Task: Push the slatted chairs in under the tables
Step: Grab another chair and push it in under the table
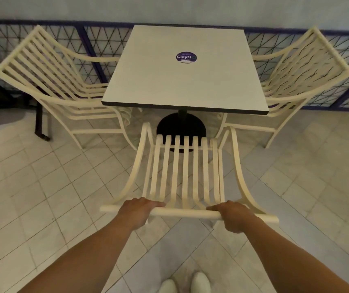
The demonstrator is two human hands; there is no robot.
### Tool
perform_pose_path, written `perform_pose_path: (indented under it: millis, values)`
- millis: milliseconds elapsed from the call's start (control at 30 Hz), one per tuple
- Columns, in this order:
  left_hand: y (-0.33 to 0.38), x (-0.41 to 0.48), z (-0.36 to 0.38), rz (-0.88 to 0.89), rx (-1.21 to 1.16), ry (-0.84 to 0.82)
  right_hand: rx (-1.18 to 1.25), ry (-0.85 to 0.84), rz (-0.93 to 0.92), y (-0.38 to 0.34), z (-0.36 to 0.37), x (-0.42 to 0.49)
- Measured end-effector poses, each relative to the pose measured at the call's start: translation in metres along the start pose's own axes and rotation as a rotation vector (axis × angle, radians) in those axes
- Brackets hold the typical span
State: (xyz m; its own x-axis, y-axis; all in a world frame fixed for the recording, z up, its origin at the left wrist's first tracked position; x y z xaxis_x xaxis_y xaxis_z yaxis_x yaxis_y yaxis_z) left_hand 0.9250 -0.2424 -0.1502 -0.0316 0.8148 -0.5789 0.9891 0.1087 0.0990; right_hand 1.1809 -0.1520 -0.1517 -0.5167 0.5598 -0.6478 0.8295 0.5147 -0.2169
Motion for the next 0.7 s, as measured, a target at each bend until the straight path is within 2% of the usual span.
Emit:
perform_pose_path:
  millis: [700]
  values:
    - [-0.017,0.032,-0.025,-0.011,-0.044,0.007,-0.001,-0.004,-0.01,-0.001,-0.035,0.035]
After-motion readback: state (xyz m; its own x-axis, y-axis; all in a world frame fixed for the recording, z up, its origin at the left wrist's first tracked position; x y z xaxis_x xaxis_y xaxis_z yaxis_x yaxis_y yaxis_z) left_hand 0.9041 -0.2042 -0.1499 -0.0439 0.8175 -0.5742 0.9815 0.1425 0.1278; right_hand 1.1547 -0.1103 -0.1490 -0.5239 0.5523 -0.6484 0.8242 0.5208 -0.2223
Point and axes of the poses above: each hand's wrist, its own x-axis towards the middle knuckle, its own z-axis out of the palm, y = z × x, the point moved 7 cm from there along x, towards the middle knuckle, and after that the axes turned 1 degree about -z, right-handed, at the moved point
